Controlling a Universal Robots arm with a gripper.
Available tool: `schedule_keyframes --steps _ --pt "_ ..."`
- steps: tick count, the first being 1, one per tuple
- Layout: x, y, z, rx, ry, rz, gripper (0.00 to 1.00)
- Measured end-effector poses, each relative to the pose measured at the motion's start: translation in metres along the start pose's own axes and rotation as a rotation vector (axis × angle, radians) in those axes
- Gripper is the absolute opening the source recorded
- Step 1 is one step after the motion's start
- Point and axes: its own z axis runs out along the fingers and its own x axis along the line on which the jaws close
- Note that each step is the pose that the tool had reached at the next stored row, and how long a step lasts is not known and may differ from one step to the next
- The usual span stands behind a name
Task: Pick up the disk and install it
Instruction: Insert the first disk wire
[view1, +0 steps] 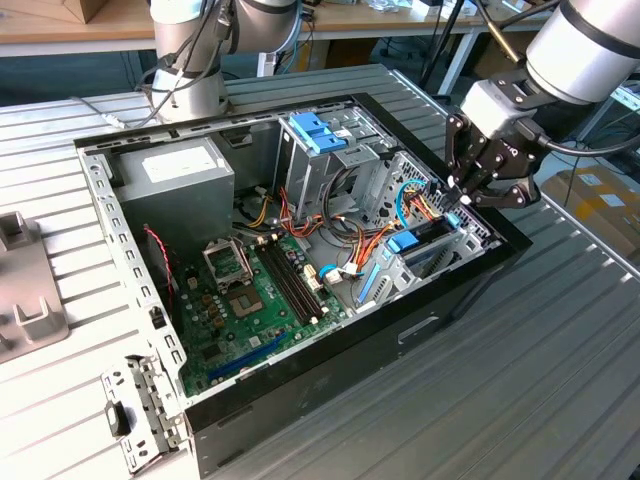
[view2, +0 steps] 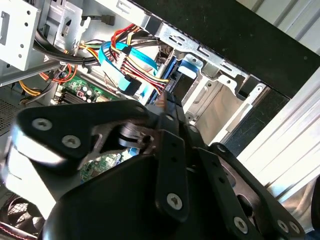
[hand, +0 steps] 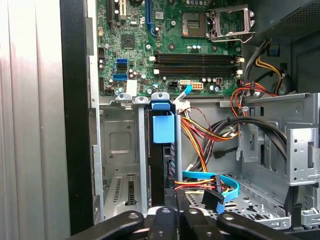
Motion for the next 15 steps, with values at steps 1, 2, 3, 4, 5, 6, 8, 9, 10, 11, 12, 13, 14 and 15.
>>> schedule_keyframes --steps 1,2,3,4,5,6,8,9,10,11,12,13,14,15 --pt "0.0 0.0 0.0 0.0 0.0 0.0 0.11" --pt "0.0 0.0 0.0 0.0 -0.0001 0.0 0.11" --pt "0.0 0.0 0.0 0.0 -0.0002 0.0 0.11" --pt "0.0 0.0 0.0 0.0 -0.0003 0.0 0.11" --pt "0.0 0.0 0.0 0.0 -0.0002 0.0 0.11" --pt "0.0 0.0 0.0 0.0 -0.0003 0.0 0.11" --pt "0.0003 -0.0001 0.0016 -0.0005 -0.0003 0.0 0.11" --pt "0.0004 -0.0004 0.0034 -0.0013 -0.0004 0.0 0.11" --pt "0.0006 -0.0007 0.0051 -0.0023 -0.0002 0.0 0.11" --pt "0.0007 -0.0012 0.0077 -0.0038 -0.0002 0.0 0.11" --pt "0.0004 -0.0016 0.0094 -0.0046 -0.0001 0.0 0.11" --pt "-0.0017 -0.0026 0.0124 -0.0057 -0.0001 0.001 0.11" --pt "-0.0048 -0.0043 0.0148 -0.0066 -0.0001 0.001 0.11" --pt "-0.0068 -0.0051 0.016 -0.0069 0.0 0.001 0.11"
